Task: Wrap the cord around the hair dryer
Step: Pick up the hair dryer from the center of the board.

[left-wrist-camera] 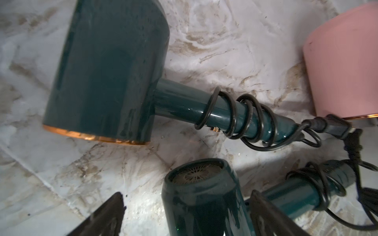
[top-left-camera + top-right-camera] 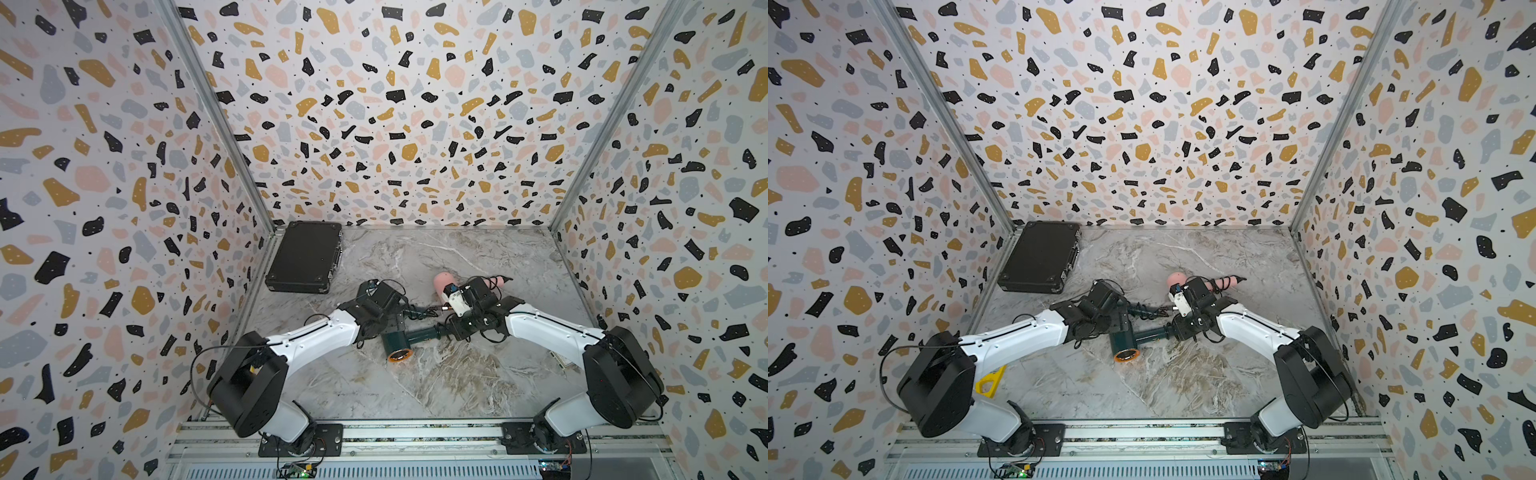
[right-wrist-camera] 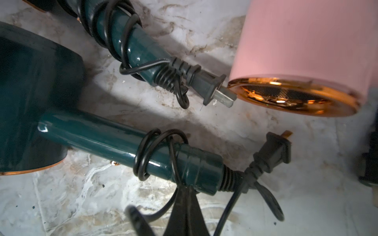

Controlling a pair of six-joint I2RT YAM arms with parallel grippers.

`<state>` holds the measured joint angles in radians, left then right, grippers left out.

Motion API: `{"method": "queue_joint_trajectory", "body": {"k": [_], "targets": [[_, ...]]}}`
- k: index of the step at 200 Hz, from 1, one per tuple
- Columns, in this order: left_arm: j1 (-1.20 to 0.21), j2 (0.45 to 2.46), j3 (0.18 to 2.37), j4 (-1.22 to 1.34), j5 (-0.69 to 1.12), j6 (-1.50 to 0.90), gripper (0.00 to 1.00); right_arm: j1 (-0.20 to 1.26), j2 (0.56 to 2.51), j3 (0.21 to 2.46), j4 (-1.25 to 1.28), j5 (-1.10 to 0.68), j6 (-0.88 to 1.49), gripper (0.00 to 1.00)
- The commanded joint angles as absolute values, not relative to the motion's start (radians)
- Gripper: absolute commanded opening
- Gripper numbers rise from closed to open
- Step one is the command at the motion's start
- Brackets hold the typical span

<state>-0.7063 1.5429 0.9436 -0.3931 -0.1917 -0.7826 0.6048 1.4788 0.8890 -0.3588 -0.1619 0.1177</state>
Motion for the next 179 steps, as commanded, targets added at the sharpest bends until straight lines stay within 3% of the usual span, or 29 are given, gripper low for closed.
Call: {"method": "queue_joint_trajectory", "body": {"k": [1,120,179], "targets": [[-0.718,1.589,0.977,-0.405,-0.189,-0.785,0.95,0.614,1.419,0.882,-0.380,-0.132,0.131,0.00],[-0.769,1.783,1.078,-0.654,-0.215,-0.709,0.88,0.686,1.370,0.759,-0.302,-0.033,0.349,0.00],[-0.773,1.840,1.103,-0.675,-0.235,-0.671,0.65,0.718,1.331,0.715,-0.276,0.018,0.444,0.00]]}}
